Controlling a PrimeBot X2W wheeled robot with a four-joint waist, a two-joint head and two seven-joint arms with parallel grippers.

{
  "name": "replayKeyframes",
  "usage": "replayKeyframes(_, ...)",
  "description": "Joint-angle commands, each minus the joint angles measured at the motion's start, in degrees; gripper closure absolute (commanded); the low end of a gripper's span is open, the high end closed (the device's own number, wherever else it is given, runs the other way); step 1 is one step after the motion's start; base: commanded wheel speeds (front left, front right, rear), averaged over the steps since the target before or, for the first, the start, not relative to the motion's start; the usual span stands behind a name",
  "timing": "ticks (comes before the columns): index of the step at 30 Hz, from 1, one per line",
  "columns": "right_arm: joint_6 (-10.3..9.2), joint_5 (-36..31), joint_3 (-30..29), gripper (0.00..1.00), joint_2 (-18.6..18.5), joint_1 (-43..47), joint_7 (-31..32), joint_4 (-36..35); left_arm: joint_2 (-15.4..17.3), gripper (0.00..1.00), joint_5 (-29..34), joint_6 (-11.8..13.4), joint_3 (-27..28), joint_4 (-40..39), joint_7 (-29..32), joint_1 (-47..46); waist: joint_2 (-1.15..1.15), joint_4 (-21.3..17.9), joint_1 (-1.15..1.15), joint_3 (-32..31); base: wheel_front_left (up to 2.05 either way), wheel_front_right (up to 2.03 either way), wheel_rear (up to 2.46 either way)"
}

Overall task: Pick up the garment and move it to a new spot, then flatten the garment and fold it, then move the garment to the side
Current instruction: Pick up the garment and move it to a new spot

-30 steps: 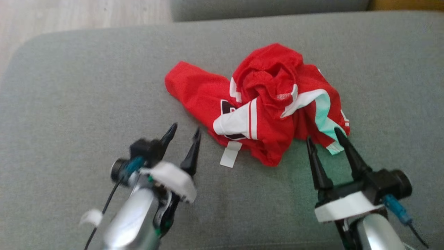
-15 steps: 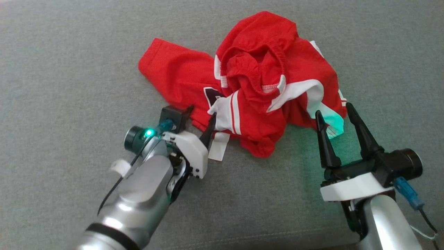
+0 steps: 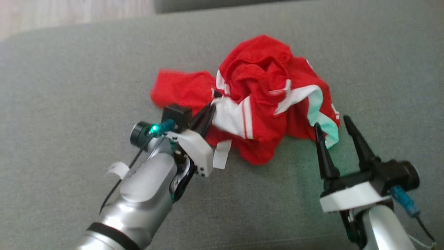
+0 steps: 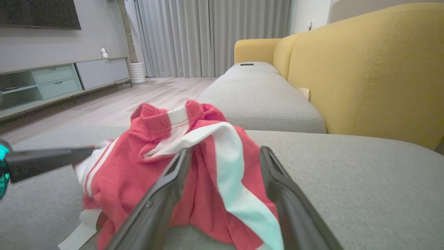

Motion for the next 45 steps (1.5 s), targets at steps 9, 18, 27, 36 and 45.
replayKeyframes(9,0.37,2.02,1.78,0.00,0.08,3.52,-0.14,-0.94,7.20,1.00,1.76,-1.83,11.46,-20.93,-0.77,-1.79,0.00,3.14,0.00,-8.42,0.00,0.00,0.00)
replayKeyframes(18,0.37,1.95,1.34,0.00,0.09,5.20,-0.14,-1.59,16.62,1.00,1.76,-0.78,17.93,-27.08,2.06,-8.61,0.00,5.71,0.00,-9.30,0.00,0.00,0.00)
replayKeyframes(27,0.37,0.88,0.70,0.00,0.09,4.84,-0.14,-1.98,28.15,1.00,1.62,3.16,25.53,-31.62,4.71,-8.61,0.00,10.75,0.00,-6.77,0.00,0.00,0.00)
replayKeyframes(36,0.37,-0.64,0.84,0.00,-0.07,3.55,-0.14,-1.93,31.22,1.00,-1.01,5.73,30.45,-26.38,1.39,-0.83,0.00,14.20,0.00,-4.43,0.00,0.00,0.00)
replayKeyframes(45,0.37,-0.50,2.20,0.00,-0.98,1.43,-0.14,-1.94,26.73,1.00,-4.27,2.19,30.53,-13.76,-0.34,4.87,0.00,13.16,0.00,-1.90,0.00,0.00,0.00)
